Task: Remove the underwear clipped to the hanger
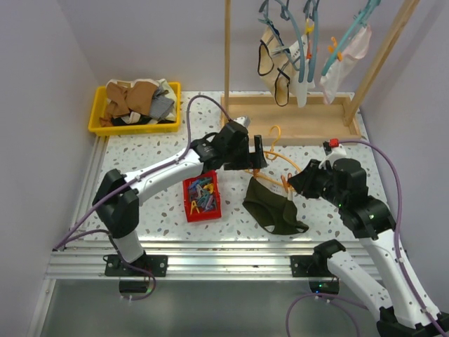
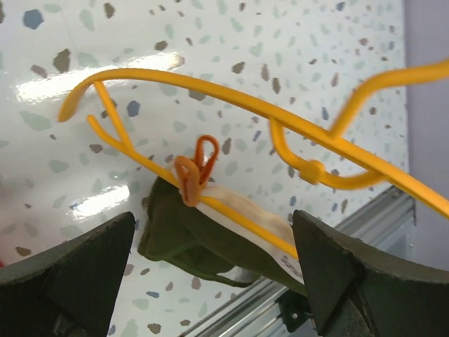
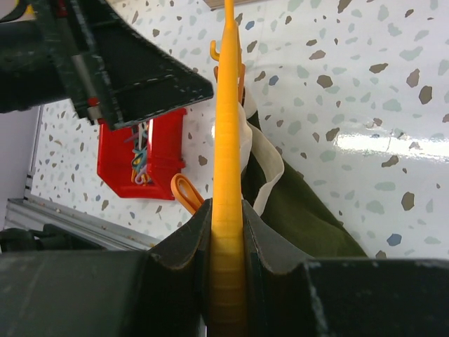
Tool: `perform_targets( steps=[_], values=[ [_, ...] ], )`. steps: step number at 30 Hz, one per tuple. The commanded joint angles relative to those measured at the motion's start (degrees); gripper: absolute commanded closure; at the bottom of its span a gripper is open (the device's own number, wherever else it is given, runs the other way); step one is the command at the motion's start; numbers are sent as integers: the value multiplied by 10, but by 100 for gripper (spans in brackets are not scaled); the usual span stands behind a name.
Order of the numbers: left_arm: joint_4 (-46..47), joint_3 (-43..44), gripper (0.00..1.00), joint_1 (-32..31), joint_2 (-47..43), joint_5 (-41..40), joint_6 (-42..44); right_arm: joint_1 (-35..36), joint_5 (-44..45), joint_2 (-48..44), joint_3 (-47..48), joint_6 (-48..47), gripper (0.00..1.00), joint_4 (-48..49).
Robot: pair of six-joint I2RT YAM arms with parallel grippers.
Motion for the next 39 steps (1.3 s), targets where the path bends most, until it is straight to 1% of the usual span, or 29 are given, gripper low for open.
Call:
perform_targets(
  steps=[1, 6, 7, 10, 12, 16, 18, 19, 25, 27, 29, 30, 32, 33, 34, 35, 36, 39],
  values=[
    [-54, 52, 3, 0, 40, -74, 2, 2, 9, 2, 13, -4, 100, -6],
    [-92, 113, 9, 1, 92, -119, 9, 1, 11, -2, 13, -8, 100, -7],
    [-93, 118, 13, 0, 105, -124, 10, 2, 12, -2, 13, -8, 100, -6],
    [-93, 125, 20, 0, 115, -138, 9, 2, 19, -8, 13, -2, 100, -4],
    [-92, 119, 22, 1, 115, -146, 1, 1, 28, -10, 13, 5, 100, -5],
    [-83, 84, 28, 1, 89, -150, -19, 2, 50, -12, 14, 23, 100, -9],
    [-66, 50, 30, 0, 73, -151, -27, 1, 54, -12, 15, 37, 100, -13],
    [-52, 26, 31, 0, 58, -149, -35, 1, 68, -11, 17, 46, 100, -14],
    [-24, -26, 35, 0, 17, -125, -67, 2, 99, -2, 25, 71, 100, -25],
    [7, -58, 35, 0, 4, -110, -78, 2, 95, -1, 24, 75, 100, -20],
    [31, -87, 33, 0, -21, -106, -96, 2, 81, 4, 22, 76, 100, -12],
    [50, -94, 24, 0, -29, -103, -102, 2, 77, 5, 21, 74, 100, -10],
    [60, -102, 15, 0, -49, -102, -121, 2, 67, 5, 18, 64, 100, -4],
    [69, -103, 6, 0, -53, -99, -127, 2, 58, 6, 16, 60, 100, -3],
    [74, -104, 2, 1, -60, -93, -139, 1, 57, 5, 13, 55, 100, -3],
    [79, -106, 0, 6, -61, -85, -146, 1, 57, 5, 12, 47, 100, -4],
    [90, -108, 0, 11, -61, -59, -154, 1, 44, 4, 10, 42, 100, -4],
    [111, -119, 0, 28, -56, 4, -185, 2, 40, -5, 5, 26, 100, -7]
  ],
)
